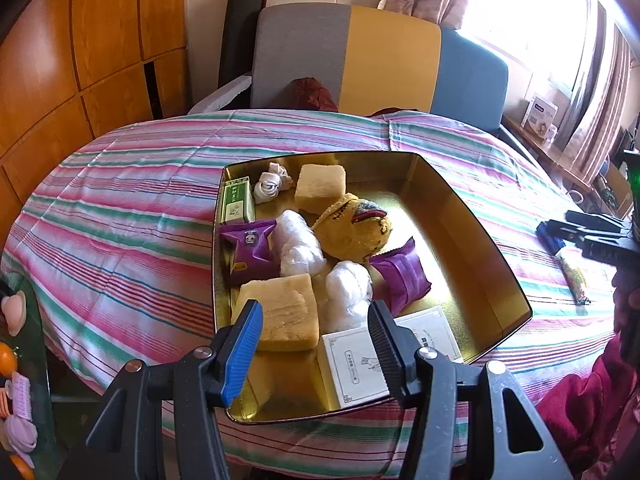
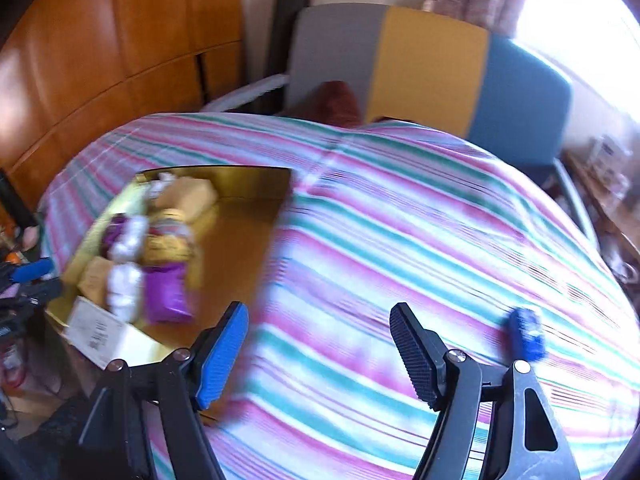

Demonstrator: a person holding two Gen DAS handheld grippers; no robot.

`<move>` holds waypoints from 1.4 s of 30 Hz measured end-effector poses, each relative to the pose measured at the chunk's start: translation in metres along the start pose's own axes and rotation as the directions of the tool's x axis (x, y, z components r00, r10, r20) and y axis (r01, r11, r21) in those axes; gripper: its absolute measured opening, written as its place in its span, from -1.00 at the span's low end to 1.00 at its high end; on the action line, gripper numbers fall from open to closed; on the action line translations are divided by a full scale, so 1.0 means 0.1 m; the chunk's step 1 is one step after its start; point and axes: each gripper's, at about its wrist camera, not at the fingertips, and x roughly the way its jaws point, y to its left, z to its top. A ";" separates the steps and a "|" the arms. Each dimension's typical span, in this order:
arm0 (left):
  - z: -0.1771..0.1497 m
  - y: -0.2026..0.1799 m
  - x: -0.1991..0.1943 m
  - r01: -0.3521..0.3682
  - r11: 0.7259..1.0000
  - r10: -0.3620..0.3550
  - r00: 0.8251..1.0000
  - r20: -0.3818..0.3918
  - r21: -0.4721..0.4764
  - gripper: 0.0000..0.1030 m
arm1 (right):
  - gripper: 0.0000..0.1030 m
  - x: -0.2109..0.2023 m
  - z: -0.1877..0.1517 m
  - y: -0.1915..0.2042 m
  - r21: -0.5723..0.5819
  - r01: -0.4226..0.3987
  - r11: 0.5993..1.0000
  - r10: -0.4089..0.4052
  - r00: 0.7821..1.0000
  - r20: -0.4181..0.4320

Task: Organize objects
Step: 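Open the right tool to release the purple pouch in the tray, then move both tools back to the tissue pack and snack bag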

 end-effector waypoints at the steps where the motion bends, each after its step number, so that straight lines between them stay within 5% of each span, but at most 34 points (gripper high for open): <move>1: 0.01 -0.02 0.00 -0.001 1.000 0.001 1.000 0.000 0.006 0.07 | 0.46 -0.01 -0.03 -0.14 0.017 0.032 0.999 -0.032 0.999 -0.001; 4: 0.04 -0.07 -0.01 -0.005 1.000 0.004 1.000 0.003 0.028 0.07 | 0.46 -0.05 -0.14 -0.59 0.079 0.139 0.987 -0.140 0.990 0.003; 8: 0.09 -0.18 -0.01 -0.013 0.998 0.013 1.000 0.007 0.058 0.07 | 0.47 -0.06 -0.39 -1.34 0.279 0.291 0.915 -0.301 0.954 -0.009; 12: 0.13 -0.33 0.01 -0.016 0.996 0.016 1.000 0.004 0.083 0.07 | 0.47 -0.16 -0.58 -1.94 0.560 0.294 0.775 -0.330 0.943 -0.038; 16: 0.17 -0.51 0.05 -0.004 0.992 0.004 1.000 0.001 0.125 0.07 | 0.47 -0.22 -0.73 -2.15 0.666 0.264 0.697 -0.309 0.950 -0.053; 42: 0.29 -1.67 0.19 0.180 0.934 -0.161 0.983 -0.085 0.309 0.07 | 0.75 -0.15 -1.01 -2.40 0.794 0.182 0.580 -0.213 0.975 -0.068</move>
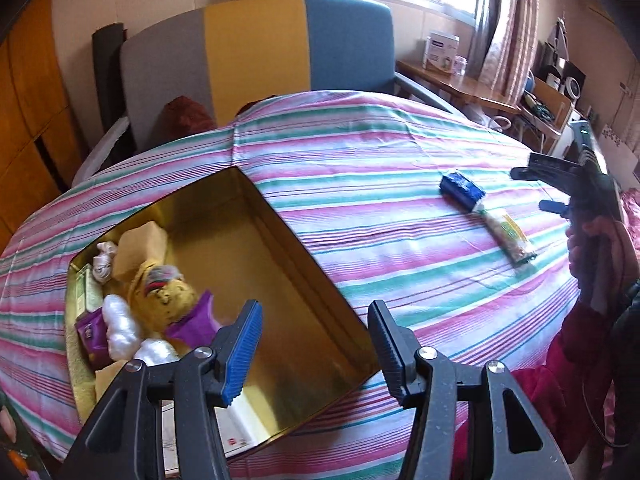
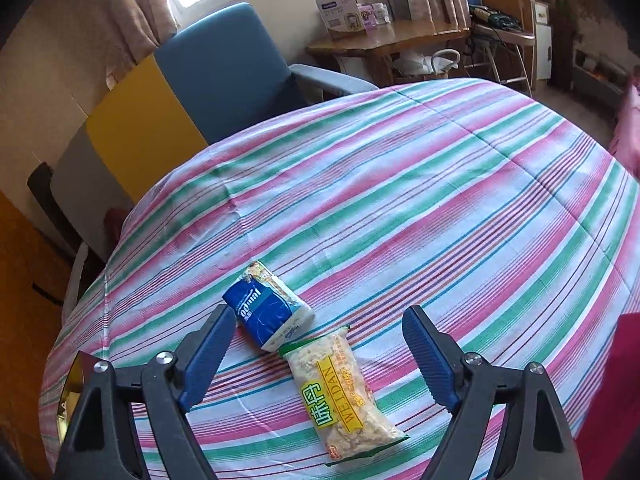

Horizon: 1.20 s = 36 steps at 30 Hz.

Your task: Organize objects

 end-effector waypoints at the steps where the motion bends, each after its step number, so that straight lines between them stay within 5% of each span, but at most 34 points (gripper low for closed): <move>1: 0.00 -0.03 0.02 0.011 1.000 -0.011 1.000 -0.007 0.004 0.07 | 0.75 0.05 -0.01 -0.01 0.002 0.009 1.000 -0.009 1.000 -0.030; 10: -0.03 -0.14 0.12 0.045 0.999 -0.044 0.998 -0.035 0.012 0.07 | 0.75 0.31 -0.14 0.11 -0.088 0.027 0.996 -0.041 0.985 -0.165; 19: 0.06 -0.15 0.16 0.080 0.997 -0.079 0.996 -0.035 0.000 0.07 | 0.70 0.55 -0.32 0.27 -0.249 0.110 0.962 -0.175 0.950 -0.259; 21: 0.11 -0.18 0.17 0.097 0.995 -0.097 0.995 -0.036 0.001 0.07 | -0.11 0.62 -0.38 0.33 -0.318 0.141 0.938 -0.233 0.933 -0.273; 25: 0.20 -0.29 0.17 0.122 0.992 -0.121 0.992 -0.024 0.016 0.07 | -0.21 0.53 -0.39 0.41 -0.358 0.150 0.922 -0.237 0.948 -0.212; 29: 0.32 -0.42 0.23 0.151 0.988 -0.151 0.988 -0.036 0.015 0.07 | -0.21 0.31 -0.22 0.15 -0.223 0.209 0.952 -0.240 0.963 -0.124; 36: 0.61 -0.79 0.56 0.203 0.979 -0.200 0.975 -0.092 0.024 0.07 | -0.21 0.04 -0.04 -0.01 -0.063 0.153 0.986 -0.154 0.988 -0.013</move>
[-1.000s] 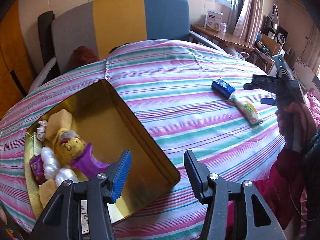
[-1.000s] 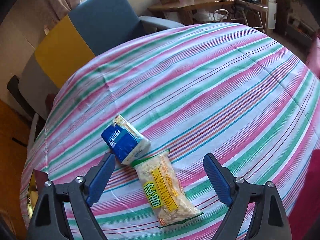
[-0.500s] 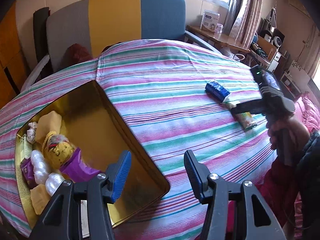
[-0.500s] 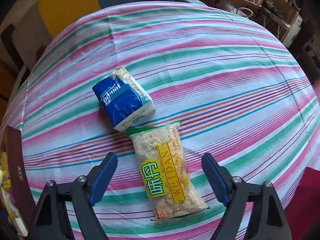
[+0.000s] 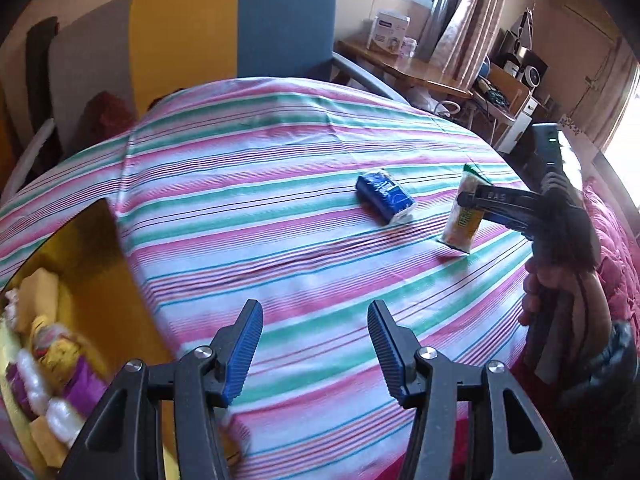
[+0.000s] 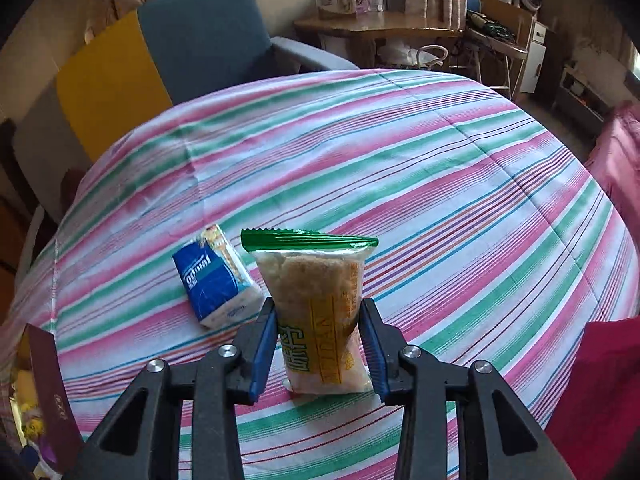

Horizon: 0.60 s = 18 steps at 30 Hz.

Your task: Organize objects

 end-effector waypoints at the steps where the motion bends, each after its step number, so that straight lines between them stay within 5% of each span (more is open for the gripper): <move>1: 0.05 -0.05 0.08 0.004 1.000 -0.004 1.000 -0.016 0.002 0.08 | -0.21 -0.04 0.01 -0.03 0.024 -0.013 1.000 0.013 1.000 0.016; 16: 0.83 -0.42 1.16 0.110 0.984 -0.130 0.982 -0.140 -0.141 0.18 | -0.28 -0.15 0.08 -0.21 0.177 -0.190 0.966 0.178 0.981 0.083; 18: 0.92 -0.48 1.29 0.116 0.980 -0.139 0.980 -0.139 -0.161 0.31 | -0.28 -0.17 0.08 -0.24 0.190 -0.208 0.959 0.193 0.977 0.095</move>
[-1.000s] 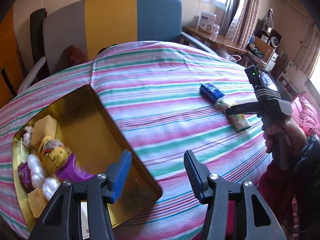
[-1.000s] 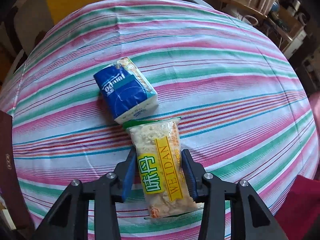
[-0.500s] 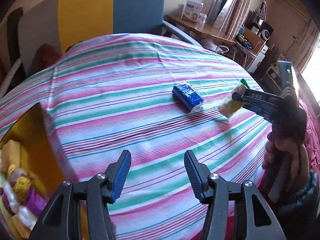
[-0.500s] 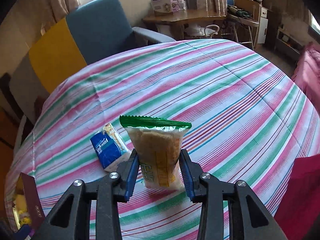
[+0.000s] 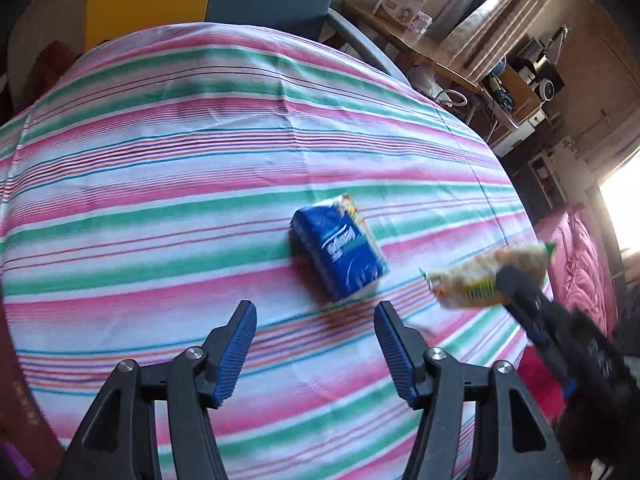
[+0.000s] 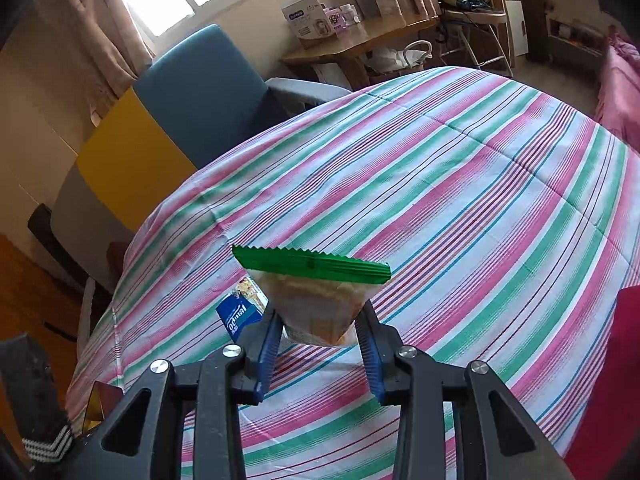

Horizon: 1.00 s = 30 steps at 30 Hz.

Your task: Organize objects

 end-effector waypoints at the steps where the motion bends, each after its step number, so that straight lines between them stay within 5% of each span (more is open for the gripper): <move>1: 0.04 -0.02 0.05 0.004 1.000 -0.004 1.000 0.006 -0.005 0.35 | -0.28 -0.01 0.00 -0.02 0.009 -0.010 1.000 0.010 1.000 0.001; 6: 0.24 -0.13 0.35 0.000 0.999 0.000 1.000 0.004 -0.040 0.55 | -0.28 0.00 0.01 -0.11 0.068 -0.047 0.997 0.047 0.999 -0.002; 11: 0.43 -0.21 0.72 -0.077 0.996 0.076 0.997 -0.016 -0.052 0.58 | -0.28 0.03 0.03 -0.18 0.102 -0.045 0.994 0.046 0.999 -0.009; 13: 0.45 -0.25 0.79 -0.117 0.993 0.117 0.993 -0.019 -0.017 0.55 | -0.28 0.06 0.03 -0.18 0.096 -0.037 0.995 0.038 0.999 -0.017; 15: 0.40 -0.27 0.77 -0.151 0.988 0.151 0.988 -0.023 0.029 0.27 | -0.28 0.09 0.02 -0.17 0.086 -0.026 0.996 0.028 0.999 -0.028; 18: 0.24 -0.15 0.64 -0.132 0.990 0.134 0.990 -0.034 0.057 0.05 | -0.27 0.17 0.00 -0.12 0.057 -0.024 0.998 0.028 0.997 -0.067; 30: -1.12 0.37 -0.24 -0.122 0.989 0.126 0.991 -0.041 0.079 0.05 | -0.26 0.54 -0.30 0.41 -0.254 -0.066 0.965 -0.005 0.963 -0.271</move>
